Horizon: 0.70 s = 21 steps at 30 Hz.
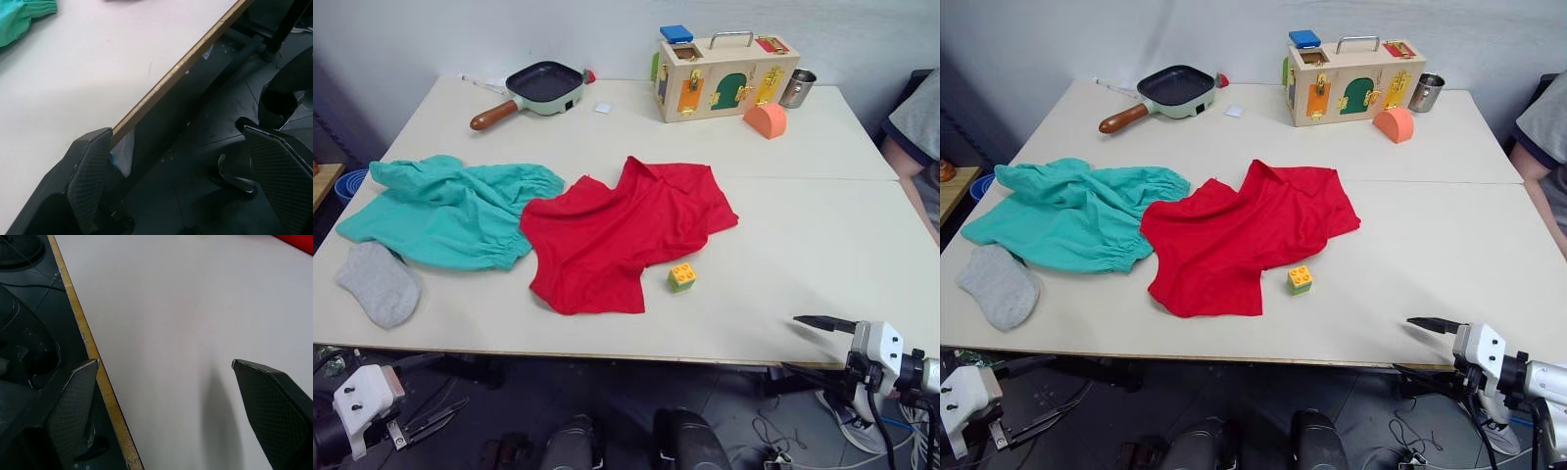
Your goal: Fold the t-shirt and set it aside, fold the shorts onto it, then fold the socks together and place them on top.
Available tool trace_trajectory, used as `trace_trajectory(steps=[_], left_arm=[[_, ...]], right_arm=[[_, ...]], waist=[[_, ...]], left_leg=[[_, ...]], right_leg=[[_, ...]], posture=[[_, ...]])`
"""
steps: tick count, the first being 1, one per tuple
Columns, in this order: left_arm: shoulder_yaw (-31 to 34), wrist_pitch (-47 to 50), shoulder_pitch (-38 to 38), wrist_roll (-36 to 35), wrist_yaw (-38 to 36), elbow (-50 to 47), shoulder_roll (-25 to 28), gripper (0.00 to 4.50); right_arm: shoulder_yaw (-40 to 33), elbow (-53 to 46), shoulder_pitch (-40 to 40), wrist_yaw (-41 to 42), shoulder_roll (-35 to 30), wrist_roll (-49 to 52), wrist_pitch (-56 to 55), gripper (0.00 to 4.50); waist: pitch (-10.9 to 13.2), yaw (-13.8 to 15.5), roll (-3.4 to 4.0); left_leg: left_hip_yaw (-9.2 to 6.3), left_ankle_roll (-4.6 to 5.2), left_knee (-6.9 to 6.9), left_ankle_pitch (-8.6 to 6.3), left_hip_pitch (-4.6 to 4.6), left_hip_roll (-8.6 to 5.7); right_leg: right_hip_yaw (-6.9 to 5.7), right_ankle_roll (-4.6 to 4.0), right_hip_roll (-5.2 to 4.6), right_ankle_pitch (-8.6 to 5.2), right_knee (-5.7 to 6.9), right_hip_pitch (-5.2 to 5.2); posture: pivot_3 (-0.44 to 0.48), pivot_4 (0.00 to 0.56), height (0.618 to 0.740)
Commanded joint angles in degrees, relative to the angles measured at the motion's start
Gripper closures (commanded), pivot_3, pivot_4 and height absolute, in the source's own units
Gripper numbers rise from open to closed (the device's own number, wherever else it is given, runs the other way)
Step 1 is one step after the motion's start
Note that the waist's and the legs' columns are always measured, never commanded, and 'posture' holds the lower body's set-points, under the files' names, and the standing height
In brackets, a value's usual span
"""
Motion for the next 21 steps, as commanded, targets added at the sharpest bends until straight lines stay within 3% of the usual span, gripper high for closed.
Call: trace_trajectory(steps=[1, 7, 12, 15, 21], left_arm=[[2.15, -1.10, 0.80, -0.73, 0.68, -0.33, -0.25, 0.00], [1.14, 0.38, 2.18, -2.46, -0.68, -2.74, -0.02, 0.00], [-0.10, 12.64, -0.87, -14.31, -1.01, -9.97, 1.69, 0.00], [-1.88, 19.02, -5.91, -20.56, 3.33, -16.59, 1.93, 0.00], [-6.85, 22.89, -12.42, -22.19, 9.01, -23.97, 0.08, 0.00]], right_arm=[[-0.74, -0.48, -0.54, 0.70, 0.08, 1.33, -1.39, 0.05], [-0.51, 0.01, -1.26, 0.93, 1.05, 2.03, -1.25, 0.05], [-0.16, -7.98, 0.14, -3.04, 3.36, 5.42, 6.21, 0.05], [2.72, -21.34, 0.44, -10.89, 6.57, 7.29, 14.85, 0.05], [10.40, -36.41, -1.50, -28.59, 13.85, 2.25, 28.33, 0.05]], waist=[[0.00, 0.00, 0.00], [0.00, -0.01, 0.00], [0.00, 0.15, 0.00], [-0.04, 0.06, 0.07], [-0.08, -0.13, 0.12]], left_leg=[[0.00, 0.00, 0.00, 0.00, 0.00, 0.00], [0.00, 0.00, 0.00, 0.00, 0.00, 0.00], [-0.09, -0.01, 0.04, 0.00, 0.00, 0.00], [-0.20, -0.21, 0.04, 0.11, 0.02, 0.00], [-0.29, -0.48, -0.08, 0.22, 0.08, -0.01]], right_leg=[[0.00, 0.00, 0.00, 0.00, 0.00, 0.00], [-0.01, 0.00, 0.00, 0.00, 0.00, 0.00], [-0.05, -0.01, -0.01, 0.00, 0.00, 0.09], [-0.07, -0.02, -0.02, -0.01, 0.01, 0.16], [-0.12, -0.05, 0.02, -0.03, 0.03, 0.21]], posture=[[0.000, 0.150, 0.740], [0.000, 0.150, 0.740], [0.000, 0.150, 0.740], [0.000, 0.150, 0.740], [0.000, 0.150, 0.740]])
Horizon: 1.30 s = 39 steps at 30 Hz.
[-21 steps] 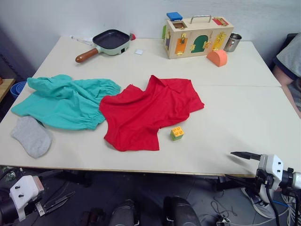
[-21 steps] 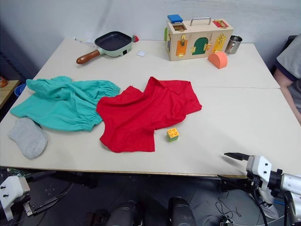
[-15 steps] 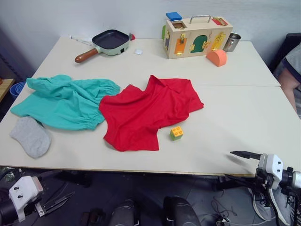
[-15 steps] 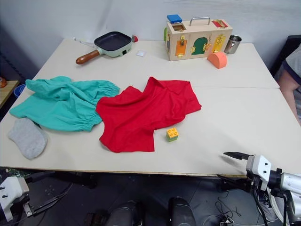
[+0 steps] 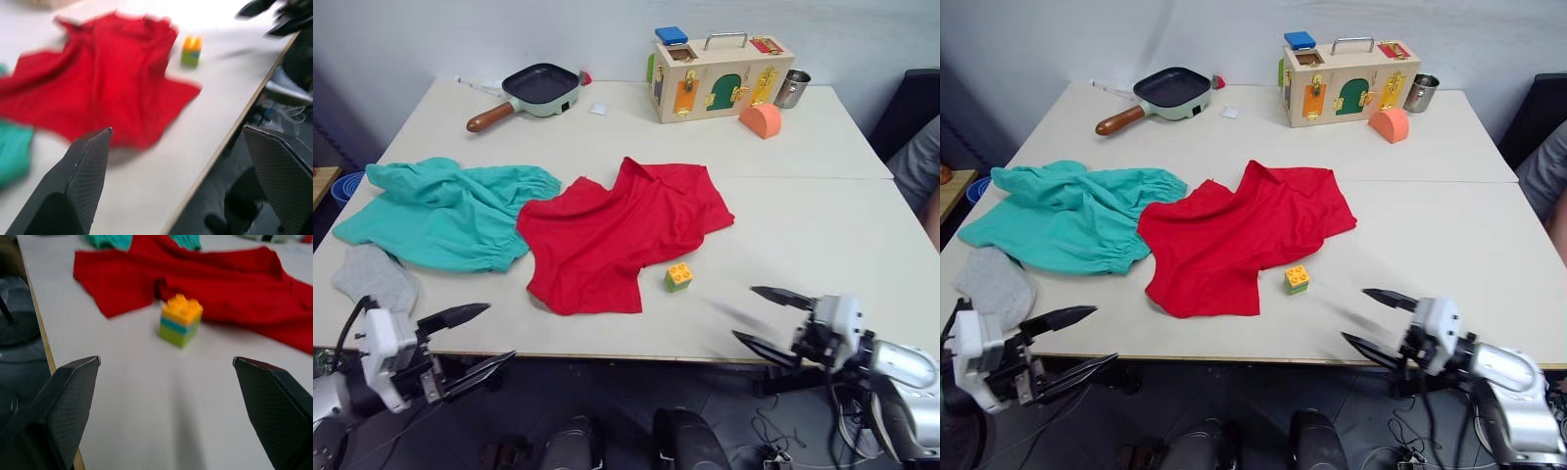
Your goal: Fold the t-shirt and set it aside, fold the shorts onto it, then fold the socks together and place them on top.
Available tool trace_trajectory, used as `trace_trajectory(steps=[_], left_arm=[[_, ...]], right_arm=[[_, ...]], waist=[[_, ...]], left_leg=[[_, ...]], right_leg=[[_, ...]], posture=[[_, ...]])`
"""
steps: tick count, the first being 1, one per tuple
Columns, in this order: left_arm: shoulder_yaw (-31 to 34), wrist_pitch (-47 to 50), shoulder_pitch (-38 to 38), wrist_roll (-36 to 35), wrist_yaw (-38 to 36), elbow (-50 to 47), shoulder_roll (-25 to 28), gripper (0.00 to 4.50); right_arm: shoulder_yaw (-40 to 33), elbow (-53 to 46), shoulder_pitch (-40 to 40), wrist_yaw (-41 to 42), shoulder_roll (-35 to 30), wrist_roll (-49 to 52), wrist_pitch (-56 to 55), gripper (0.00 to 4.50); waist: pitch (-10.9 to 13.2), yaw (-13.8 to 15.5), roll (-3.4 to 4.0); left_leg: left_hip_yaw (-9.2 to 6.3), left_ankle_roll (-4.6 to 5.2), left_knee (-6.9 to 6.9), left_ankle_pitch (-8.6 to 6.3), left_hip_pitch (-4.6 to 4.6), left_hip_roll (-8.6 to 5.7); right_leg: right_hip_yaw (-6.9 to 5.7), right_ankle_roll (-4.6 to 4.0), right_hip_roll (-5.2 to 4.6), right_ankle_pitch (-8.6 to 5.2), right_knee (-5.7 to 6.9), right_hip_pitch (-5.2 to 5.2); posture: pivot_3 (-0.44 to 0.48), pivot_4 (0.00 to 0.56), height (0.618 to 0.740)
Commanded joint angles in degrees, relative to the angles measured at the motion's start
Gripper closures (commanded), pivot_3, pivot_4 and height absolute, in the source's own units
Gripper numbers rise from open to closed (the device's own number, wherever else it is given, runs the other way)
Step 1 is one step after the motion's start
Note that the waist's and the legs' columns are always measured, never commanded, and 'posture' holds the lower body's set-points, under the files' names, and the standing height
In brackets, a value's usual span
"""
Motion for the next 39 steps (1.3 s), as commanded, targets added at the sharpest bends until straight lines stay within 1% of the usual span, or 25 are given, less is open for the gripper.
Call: trace_trajectory(steps=[1, 5, 9, 12, 17, 20, 23, 30, 33, 35, 36, 37, 39], left_arm=[[-2.34, 1.49, -1.87, -1.45, 2.98, -3.45, -1.23, 0.00], [-5.12, 1.95, -4.71, -0.67, 4.91, -4.19, -2.52, 0.00], [-7.60, 2.36, -6.66, 0.00, 5.47, -4.05, -2.52, 0.00], [-8.30, 2.68, -7.54, 0.03, 5.36, -4.11, -2.14, 0.00], [-8.72, 3.13, -8.14, -0.04, 4.65, -4.14, -1.44, 0.00], [-8.92, 3.28, -8.93, -0.04, 4.18, -3.93, -0.85, 0.00], [-8.91, 3.56, -9.79, -0.16, 3.73, -3.60, -0.41, 0.00], [-10.09, 3.57, -11.16, -0.01, 2.80, -2.64, -0.22, 0.00], [-11.39, 3.79, -12.24, -0.20, 3.01, -2.87, -0.76, 0.00], [-12.56, 3.97, -13.16, -0.27, 3.10, -3.11, -0.96, 0.00], [-13.28, 4.12, -13.87, -0.34, 3.27, -3.27, -1.14, 0.00], [-14.21, 4.41, -14.99, -0.58, 3.58, -3.45, -1.44, 0.00], [-15.74, 4.91, -17.18, -1.13, 4.54, -3.61, -2.26, 0.00]], right_arm=[[4.37, -7.24, -1.57, -10.09, 3.24, -3.48, 7.30, 0.05], [8.91, -9.29, -4.48, -18.33, 8.17, -7.50, 12.33, 0.05], [13.99, -6.93, -7.90, -23.54, 12.94, -12.41, 13.29, 0.05], [14.70, -2.69, -11.14, -28.34, 15.69, -16.43, 13.76, 0.05], [16.46, 1.34, -13.84, -29.47, 17.26, -19.11, 12.49, 0.05], [16.17, 4.72, -15.50, -32.95, 19.51, -21.04, 13.11, 0.05], [15.57, 4.33, -14.19, -33.15, 19.91, -20.78, 13.70, 0.68], [13.25, 0.58, -10.77, -33.10, 20.20, -18.50, 13.07, 3.03], [9.56, -2.55, -8.58, -29.08, 18.09, -13.91, 10.94, 2.98], [5.08, -3.20, -7.74, -25.30, 15.57, -10.00, 8.57, 2.98], [2.00, -2.23, -7.95, -22.90, 13.67, -7.55, 7.80, 2.98], [-1.66, 0.66, -8.73, -20.32, 10.62, -6.06, 6.19, 2.98], [-6.74, 7.35, -10.53, -16.11, 5.34, -4.56, 3.61, 2.98]], waist=[[0.00, 0.05, 0.00], [0.00, 0.16, 0.00], [-0.01, 0.14, -0.01], [-0.01, 0.11, -0.01], [-0.01, 0.10, -0.01], [-0.01, 0.04, -0.01], [-0.01, 0.02, -0.01], [-0.01, 0.12, -0.01], [0.00, 0.15, -0.01], [0.00, 0.20, -0.01], [0.00, 0.21, -0.01], [0.00, 0.20, -0.01], [0.01, 0.29, -0.02]], left_leg=[[0.00, -0.01, 0.00, 0.01, 0.00, 0.00], [0.00, -0.01, 0.04, 0.01, -0.03, -0.02], [0.00, -0.01, 0.07, 0.02, -0.05, -0.02], [0.00, -0.01, 0.06, 0.02, -0.05, -0.03], [0.00, 0.26, 0.06, 0.18, -0.08, -0.03], [0.00, 0.26, 0.06, 0.20, -0.08, -0.02], [0.00, 0.24, 0.03, 0.22, -0.08, -0.02], [0.00, 0.24, 0.02, 0.21, -0.10, -0.03], [0.00, 0.15, 0.00, 0.16, -0.09, -0.02], [-0.01, 0.17, -0.02, 0.17, -0.10, -0.03], [-0.01, 0.18, 0.00, 0.17, -0.11, -0.04], [-0.01, 0.25, 0.01, 0.19, -0.11, -0.05], [0.00, 0.35, 0.04, 0.22, -0.11, -0.08]], right_leg=[[-0.01, -0.01, 0.01, -0.01, 0.01, 0.00], [-0.05, -0.02, 0.05, -0.01, 0.01, 0.00], [-0.06, -0.02, 0.07, -0.01, 0.02, 0.00], [-0.06, -0.02, 0.09, -0.01, 0.03, 0.00], [-0.09, -0.02, 0.11, -0.01, 0.02, -0.02], [-0.09, -0.02, 0.13, -0.01, 0.03, -0.02], [-0.09, -0.02, 0.14, -0.01, 0.04, -0.03], [-0.08, -0.01, 0.14, -0.01, 0.02, -0.03], [-0.08, -0.01, 0.14, -0.01, 0.02, -0.03], [-0.08, -0.01, 0.14, -0.01, 0.01, -0.03], [-0.08, 0.00, 0.13, -0.01, 0.00, -0.03], [-0.07, 0.03, 0.14, 0.01, -0.01, 0.00], [-0.06, 0.09, 0.13, 0.04, -0.04, 0.03]], posture=[[0.000, 0.150, 0.740], [0.000, 0.150, 0.740], [0.000, 0.150, 0.740], [0.000, 0.150, 0.740], [0.000, 0.150, 0.740], [0.000, 0.150, 0.740], [0.000, 0.150, 0.740], [0.000, 0.150, 0.740], [0.000, 0.150, 0.740], [0.000, 0.150, 0.740], [0.000, 0.150, 0.740], [0.000, 0.150, 0.740], [0.000, 0.150, 0.740]])
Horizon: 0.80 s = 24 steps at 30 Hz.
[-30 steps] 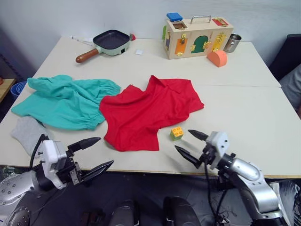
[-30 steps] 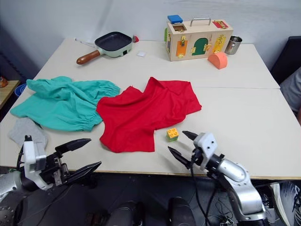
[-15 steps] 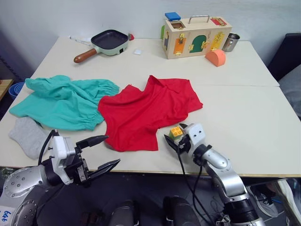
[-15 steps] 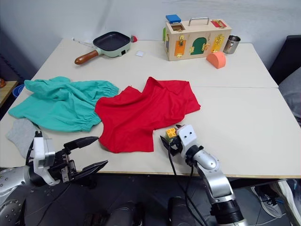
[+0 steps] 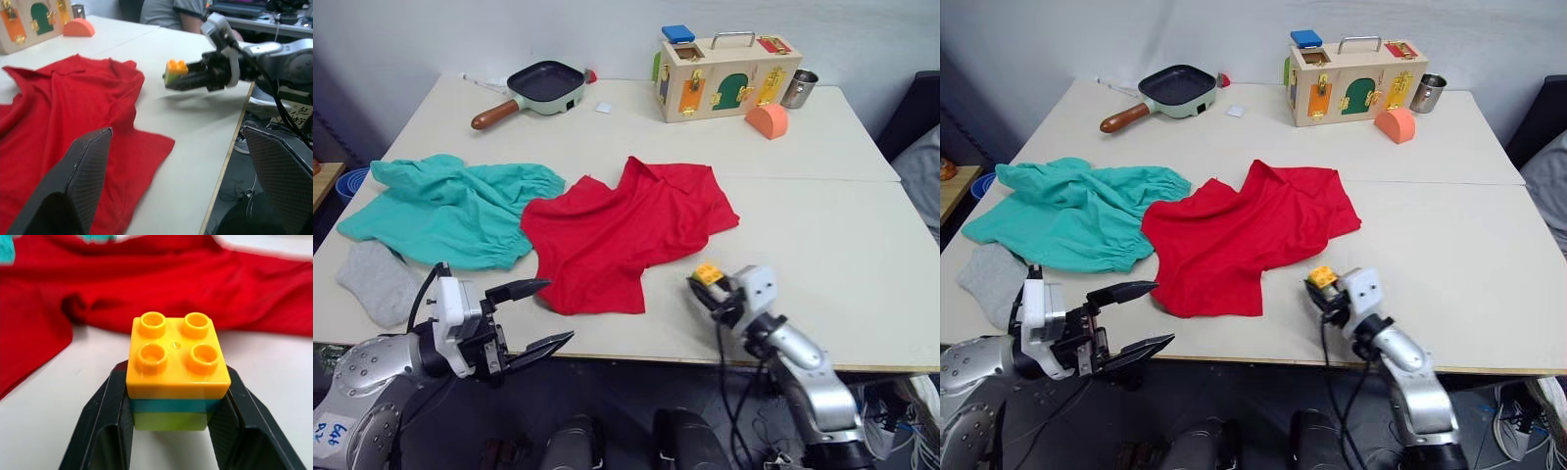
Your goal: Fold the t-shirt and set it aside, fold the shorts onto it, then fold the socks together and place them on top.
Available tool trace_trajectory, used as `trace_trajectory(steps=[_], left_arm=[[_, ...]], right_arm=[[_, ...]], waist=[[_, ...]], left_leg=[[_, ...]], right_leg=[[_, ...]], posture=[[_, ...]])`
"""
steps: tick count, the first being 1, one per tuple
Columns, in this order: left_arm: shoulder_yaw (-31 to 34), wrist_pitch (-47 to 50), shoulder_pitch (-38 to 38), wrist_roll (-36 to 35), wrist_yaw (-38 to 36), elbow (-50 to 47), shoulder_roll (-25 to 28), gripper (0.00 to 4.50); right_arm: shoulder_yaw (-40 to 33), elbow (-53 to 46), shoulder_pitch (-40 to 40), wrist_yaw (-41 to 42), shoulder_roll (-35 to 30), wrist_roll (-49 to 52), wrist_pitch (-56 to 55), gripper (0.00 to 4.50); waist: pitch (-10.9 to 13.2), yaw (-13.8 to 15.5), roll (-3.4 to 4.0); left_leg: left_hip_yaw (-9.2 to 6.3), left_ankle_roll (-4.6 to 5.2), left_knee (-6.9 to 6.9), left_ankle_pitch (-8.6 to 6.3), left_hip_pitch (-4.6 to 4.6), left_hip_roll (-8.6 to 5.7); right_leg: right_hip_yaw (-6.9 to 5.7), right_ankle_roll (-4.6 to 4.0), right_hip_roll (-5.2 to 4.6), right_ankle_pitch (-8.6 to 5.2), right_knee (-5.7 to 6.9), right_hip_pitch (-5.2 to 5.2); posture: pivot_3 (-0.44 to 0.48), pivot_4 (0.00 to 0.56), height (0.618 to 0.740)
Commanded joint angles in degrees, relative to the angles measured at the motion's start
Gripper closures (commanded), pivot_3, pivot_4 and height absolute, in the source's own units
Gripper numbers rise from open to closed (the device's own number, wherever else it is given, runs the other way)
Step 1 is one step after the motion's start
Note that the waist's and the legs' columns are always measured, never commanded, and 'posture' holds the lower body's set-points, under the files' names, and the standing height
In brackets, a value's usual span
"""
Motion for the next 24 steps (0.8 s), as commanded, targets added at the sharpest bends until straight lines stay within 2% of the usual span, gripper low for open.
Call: trace_trajectory(steps=[1, 5, 9, 11, 16, 18, 22, 24], left_arm=[[-2.56, 0.78, -3.56, -1.52, 1.50, -1.66, -1.47, 0.00], [-5.84, 1.56, -7.71, -0.88, 2.39, -1.06, -2.87, 0.00], [-6.76, 2.01, -10.13, -0.62, 2.00, 0.25, -2.87, 0.00], [-6.72, 2.10, -10.95, -0.51, 1.64, 1.00, -2.67, 0.00], [-6.44, 2.18, -12.04, -0.13, 1.44, 1.82, -2.37, 0.00], [-6.23, 2.16, -12.02, 0.14, 1.69, 1.77, -2.31, 0.00], [-5.72, 2.11, -11.42, 0.39, 2.43, 1.33, -2.50, 0.00], [-5.52, 1.93, -11.00, 0.46, 2.56, 1.20, -2.51, 0.00]], right_arm=[[-10.72, 11.49, -4.06, 7.51, -8.51, 3.80, -6.26, 2.98], [-15.16, 38.26, -14.53, 12.49, -18.51, 1.49, -14.42, 2.98], [-15.48, 63.67, -26.13, 10.30, -24.44, -2.02, -19.48, 2.98], [-15.27, 72.43, -30.64, 7.37, -25.90, -3.32, -19.41, 2.98], [-16.11, 83.33, -36.43, -2.93, -27.47, -5.08, -18.42, 2.98], [-16.72, 85.00, -37.30, -7.36, -27.27, -5.22, -18.39, 2.98], [-17.19, 85.92, -37.72, -10.04, -26.49, -5.36, -17.44, 2.98], [-18.60, 85.96, -37.42, -11.54, -26.15, -4.25, -17.55, 2.24]], waist=[[0.01, 0.06, -0.01], [0.02, -0.05, -0.02], [0.05, -0.33, 0.06], [0.05, -0.39, 0.06], [0.06, -0.30, 0.06], [0.06, -0.29, 0.07], [0.06, -0.24, 0.07], [0.06, -0.25, 0.07]], left_leg=[[0.00, 0.04, 0.03, 0.01, 0.01, -0.01], [0.04, 0.11, 0.02, 0.06, 0.06, -0.02], [0.17, 0.02, 0.01, 0.18, 0.16, 0.04], [0.21, -0.04, 0.00, 0.27, 0.23, 0.07], [0.24, -0.06, 0.03, 0.31, 0.27, 0.07], [0.25, -0.07, 0.03, 0.30, 0.27, 0.06], [0.25, -0.09, 0.02, 0.31, 0.27, 0.06], [0.25, -0.10, 0.02, 0.31, 0.27, 0.07]], right_leg=[[-0.01, 0.05, 0.00, 0.03, -0.04, 0.06], [-0.01, 0.05, 0.02, 0.03, -0.05, 0.11], [0.03, -0.01, 0.10, 0.00, 0.00, 0.12], [0.08, -0.02, 0.14, -0.01, 0.01, 0.13], [0.15, -0.02, 0.13, -0.02, 0.02, 0.16], [0.17, -0.02, 0.11, -0.01, 0.01, 0.16], [0.18, -0.02, 0.11, -0.01, 0.00, 0.17], [0.18, -0.02, 0.11, -0.01, 0.00, 0.17]], posture=[[0.000, 0.150, 0.740], [0.000, 0.150, 0.740], [0.000, 0.150, 0.740], [0.000, 0.150, 0.740], [0.000, 0.150, 0.740], [0.000, 0.150, 0.740], [0.000, 0.150, 0.740], [0.000, 0.150, 0.740]])
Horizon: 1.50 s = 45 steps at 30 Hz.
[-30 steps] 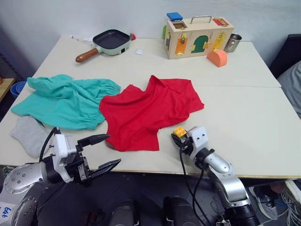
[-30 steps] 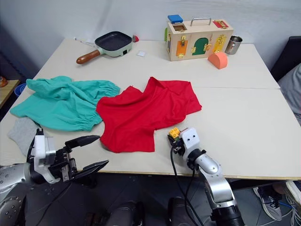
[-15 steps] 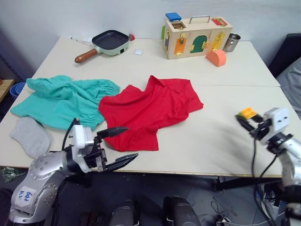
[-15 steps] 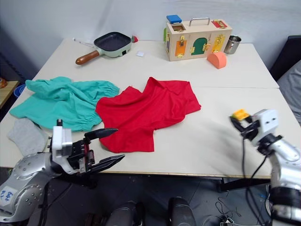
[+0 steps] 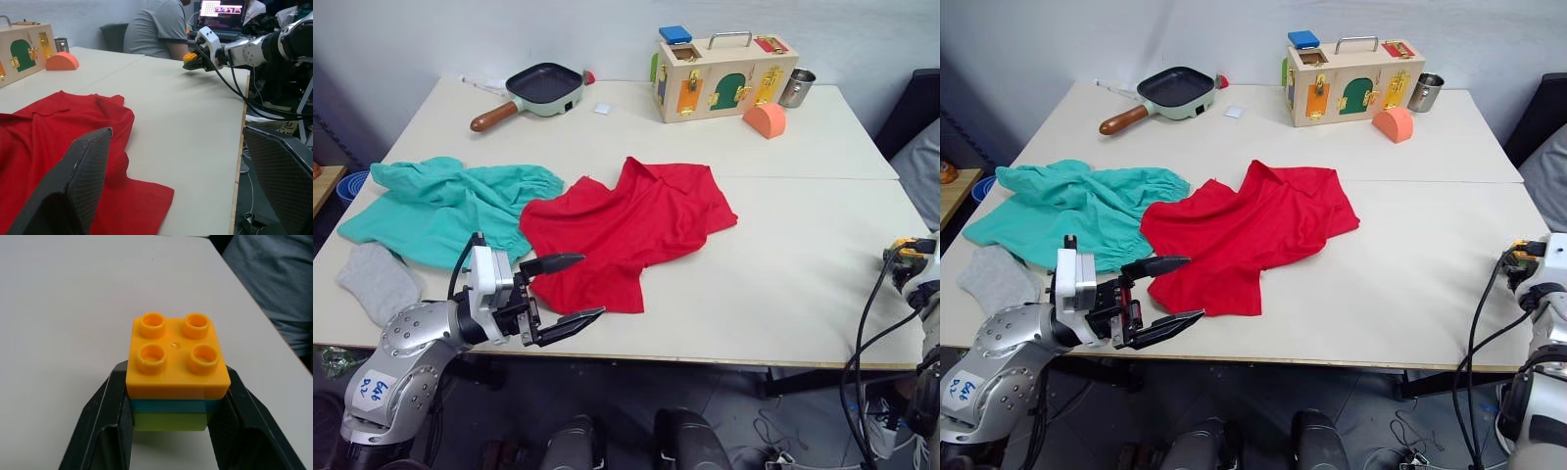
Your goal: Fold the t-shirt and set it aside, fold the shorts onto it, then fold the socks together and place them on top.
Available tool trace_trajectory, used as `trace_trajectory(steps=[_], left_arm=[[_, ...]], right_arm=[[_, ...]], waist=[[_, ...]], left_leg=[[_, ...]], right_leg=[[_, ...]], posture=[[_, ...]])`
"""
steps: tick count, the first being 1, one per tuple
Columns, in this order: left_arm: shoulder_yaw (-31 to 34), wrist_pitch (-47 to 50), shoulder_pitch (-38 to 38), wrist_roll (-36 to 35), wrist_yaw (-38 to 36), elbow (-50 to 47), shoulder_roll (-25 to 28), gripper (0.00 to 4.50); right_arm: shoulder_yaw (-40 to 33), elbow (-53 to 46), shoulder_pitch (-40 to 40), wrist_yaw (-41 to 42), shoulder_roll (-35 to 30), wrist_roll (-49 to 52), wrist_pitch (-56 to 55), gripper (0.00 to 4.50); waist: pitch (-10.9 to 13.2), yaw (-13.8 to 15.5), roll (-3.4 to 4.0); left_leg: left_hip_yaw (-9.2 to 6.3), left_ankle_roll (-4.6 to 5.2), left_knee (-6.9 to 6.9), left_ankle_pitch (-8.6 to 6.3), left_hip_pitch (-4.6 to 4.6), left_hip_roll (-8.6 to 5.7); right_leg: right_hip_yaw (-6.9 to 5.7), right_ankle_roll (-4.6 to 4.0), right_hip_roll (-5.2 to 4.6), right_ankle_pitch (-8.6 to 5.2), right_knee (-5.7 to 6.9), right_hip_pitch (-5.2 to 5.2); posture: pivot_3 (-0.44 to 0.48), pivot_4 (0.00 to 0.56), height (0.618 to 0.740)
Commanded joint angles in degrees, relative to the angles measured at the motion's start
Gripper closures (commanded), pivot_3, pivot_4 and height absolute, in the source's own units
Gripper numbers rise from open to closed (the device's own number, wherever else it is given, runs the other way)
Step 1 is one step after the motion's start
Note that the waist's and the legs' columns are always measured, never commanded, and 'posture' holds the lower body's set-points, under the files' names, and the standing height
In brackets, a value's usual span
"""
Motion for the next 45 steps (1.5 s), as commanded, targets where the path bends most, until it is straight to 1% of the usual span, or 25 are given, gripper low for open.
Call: trace_trajectory(steps=[1, 5, 7, 11, 13, 15, 16, 17, 20, 21, 22, 25, 27, 29, 31, 33, 34, 37, 41, 42, 45], left_arm=[[1.22, -0.61, 0.74, 0.13, 0.34, -1.29, 0.30, 0.00], [1.71, -1.17, 0.97, 0.44, 0.19, -0.65, 0.58, 0.00], [2.88, -1.47, 1.49, 0.69, -0.05, 0.01, 1.10, 0.00], [6.56, -2.05, 4.11, 1.43, -1.42, 1.62, 3.22, 0.00], [8.36, -2.54, 5.34, 1.54, -1.87, 2.46, 3.69, 0.00], [13.65, -4.09, 8.91, 3.32, -4.27, 6.98, 5.87, 0.00], [16.31, -5.14, 10.97, 4.45, -5.71, 9.55, 7.11, 0.00], [17.97, -5.99, 12.34, 5.13, -6.70, 11.28, 7.96, 0.00], [21.47, -10.06, 15.80, 8.47, -9.06, 16.69, 9.83, 0.00], [22.23, -11.40, 17.12, 10.12, -9.49, 18.03, 10.32, 0.00], [23.05, -12.14, 18.84, 11.52, -9.94, 19.43, 10.86, 0.00], [24.57, -15.06, 22.39, 14.35, -10.78, 20.93, 11.34, 0.00], [25.96, -15.55, 24.04, 14.58, -10.55, 20.28, 10.88, 0.00], [26.56, -14.23, 26.04, 13.27, -11.05, 17.82, 10.44, 0.00], [25.63, -12.44, 26.60, 11.82, -10.20, 13.80, 9.57, 0.00], [22.29, -9.89, 25.13, 11.27, -7.93, 8.70, 8.92, 0.00], [19.79, -7.98, 23.17, 11.44, -5.95, 6.38, 8.66, 0.00], [9.39, -0.08, 14.46, 11.10, -0.65, -0.09, 8.23, 0.00], [-4.94, 6.79, 0.00, 16.15, 4.45, 1.32, 5.47, 0.00], [-7.83, 7.72, -2.55, 17.77, 5.24, 2.39, 4.80, 0.00], [-15.72, 10.21, -8.45, 22.49, 6.66, 5.53, 3.19, 0.00]], right_arm=[[-3.30, -0.51, -0.09, -2.02, -0.74, 2.11, -0.47, 1.99], [-4.77, -1.49, 0.91, -1.55, -1.42, 2.67, -1.80, 0.61], [-5.56, -2.79, 1.60, 0.73, -2.46, 3.18, -3.56, 0.04], [-5.95, -6.87, 3.43, 9.08, -4.28, 3.82, -9.95, 0.04], [-5.95, -8.79, 4.28, 13.48, -4.52, 4.54, -11.35, 0.04], [-5.48, -17.01, 7.18, 23.93, -4.50, 7.15, -14.14, 0.04], [-4.62, -22.74, 9.49, 30.41, -4.02, 8.98, -15.29, 0.04], [-4.12, -26.82, 11.24, 34.76, -3.63, 10.31, -15.83, 0.04], [-0.77, -38.59, 18.32, 44.30, -2.32, 13.46, -10.82, 0.04], [0.53, -41.86, 20.96, 47.61, -2.19, 13.80, -11.01, 0.04], [1.04, -43.81, 22.55, 49.83, -1.62, 13.87, -13.58, 0.04], [1.06, -44.01, 24.16, 50.97, -0.99, 13.09, -16.64, 0.04], [2.20, -42.98, 25.07, 54.11, -1.30, 12.19, -19.17, 0.04], [3.08, -42.14, 25.35, 56.83, -1.33, 11.66, -21.59, 0.04], [3.53, -41.02, 24.60, 57.77, -0.88, 11.37, -22.68, 0.04], [4.47, -38.94, 21.97, 57.62, -0.49, 10.66, -22.72, 0.04], [5.22, -37.87, 20.23, 57.51, -0.39, 10.17, -22.54, 0.04], [7.98, -34.55, 13.89, 57.32, 0.02, 8.15, -21.40, 0.04], [11.53, -30.14, 7.92, 59.05, 0.41, 5.62, -20.03, 0.04], [12.21, -29.93, 7.16, 58.93, 0.55, 5.17, -19.48, 0.04], [13.89, -30.87, 5.45, 58.27, 0.98, 4.28, -17.32, 0.04]], waist=[[0.00, 0.01, 0.00], [0.00, 0.01, 0.01], [0.00, 0.02, 0.01], [0.07, -0.01, 0.16], [0.07, -0.11, 0.19], [0.08, -0.29, 0.17], [0.08, -0.43, 0.17], [0.08, -0.56, 0.18], [0.09, -0.40, 0.16], [0.09, -0.27, 0.14], [0.09, -0.14, 0.14], [0.11, 0.17, 0.14], [0.13, 0.31, 0.18], [0.14, 0.21, 0.15], [0.14, 0.12, 0.15], [0.14, 0.08, 0.16], [0.16, 0.10, 0.22], [0.18, 0.13, 0.30], [0.17, 0.20, 0.32], [0.17, 0.20, 0.31], [0.17, 0.16, 0.30]], left_leg=[[0.00, 0.00, 0.00, 0.00, 0.00, 0.00], [0.00, -0.02, -0.01, 0.00, 0.00, 0.01], [0.00, -0.02, -0.02, 0.00, 0.00, 0.00], [0.00, -0.02, -0.06, 0.00, 0.00, 0.00], [0.02, -0.02, -0.08, 0.00, 0.03, 0.00], [0.03, -0.05, -0.12, -0.01, 0.06, 0.04], [0.03, -0.08, -0.15, -0.01, 0.08, 0.06], [0.04, -0.11, -0.22, -0.02, 0.11, 0.09], [0.04, -0.19, -0.29, -0.06, 0.19, 0.18], [0.02, -0.18, -0.30, -0.12, 0.19, 0.18], [0.01, -0.17, -0.29, -0.23, 0.20, 0.20], [0.01, -0.37, -0.24, -0.57, 0.21, 0.17], [0.01, -0.32, -0.23, -0.61, 0.20, 0.06], [-0.01, -0.29, -0.23, -0.63, 0.21, 0.03], [-0.02, -0.29, -0.24, -0.66, 0.21, 0.04], [-0.02, -0.29, -0.24, -0.67, 0.21, 0.04], [-0.02, -0.29, -0.23, -0.67, 0.21, 0.04], [-0.02, -0.34, -0.17, -0.57, 0.26, 0.03], [-0.01, -0.32, -0.20, -0.40, 0.34, 0.02], [-0.01, -0.11, -0.21, -0.26, 0.33, 0.03], [0.03, -0.08, -0.22, -0.22, 0.30, 0.04]], right_leg=[[0.00, 0.00, 0.00, 0.00, 0.00, 0.00], [0.00, 0.00, 0.01, 0.00, -0.01, 0.01], [0.00, 0.00, 0.01, 0.00, -0.02, 0.01], [0.00, 0.02, 0.01, -0.01, -0.04, 0.00], [0.01, 0.02, 0.01, -0.01, -0.04, 0.00], [0.01, 0.03, 0.02, -0.02, -0.04, 0.00], [0.01, 0.03, 0.03, -0.02, -0.05, 0.00], [0.01, 0.01, 0.05, -0.05, -0.05, -0.01], [-0.03, -0.02, 0.06, -0.15, -0.01, 0.00], [-0.03, -0.03, 0.05, -0.15, -0.03, 0.01], [-0.03, -0.03, 0.04, -0.15, -0.03, 0.03], [-0.02, -0.03, -0.05, -0.15, -0.05, 0.03], [-0.02, -0.03, -0.18, -0.15, -0.04, 0.00], [-0.02, -0.03, -0.23, -0.15, -0.06, 0.03], [-0.01, -0.04, -0.23, -0.16, -0.09, 0.02], [0.00, -0.06, -0.24, -0.17, -0.08, 0.02], [0.00, -0.06, -0.24, -0.17, -0.07, 0.02], [0.01, -0.07, -0.24, -0.16, 0.00, 0.07], [-0.01, -0.07, -0.19, -0.15, 0.12, 0.11], [-0.03, -0.07, -0.14, -0.15, 0.14, 0.10], [-0.06, -0.08, -0.09, -0.16, 0.13, 0.09]], posture=[[0.000, 0.150, 0.740], [0.000, 0.150, 0.740], [0.000, 0.150, 0.740], [0.000, 0.150, 0.740], [0.000, 0.150, 0.740], [0.000, 0.150, 0.740], [0.000, 0.150, 0.740], [0.000, 0.150, 0.740], [0.000, 0.150, 0.740], [0.000, 0.150, 0.740], [0.000, 0.150, 0.740], [0.000, 0.150, 0.740], [0.000, 0.150, 0.740], [0.000, 0.150, 0.740], [0.000, 0.150, 0.740], [0.000, 0.150, 0.740], [0.000, 0.150, 0.740], [0.000, 0.150, 0.740], [0.000, 0.150, 0.740], [0.000, 0.150, 0.740], [0.000, 0.150, 0.740]])
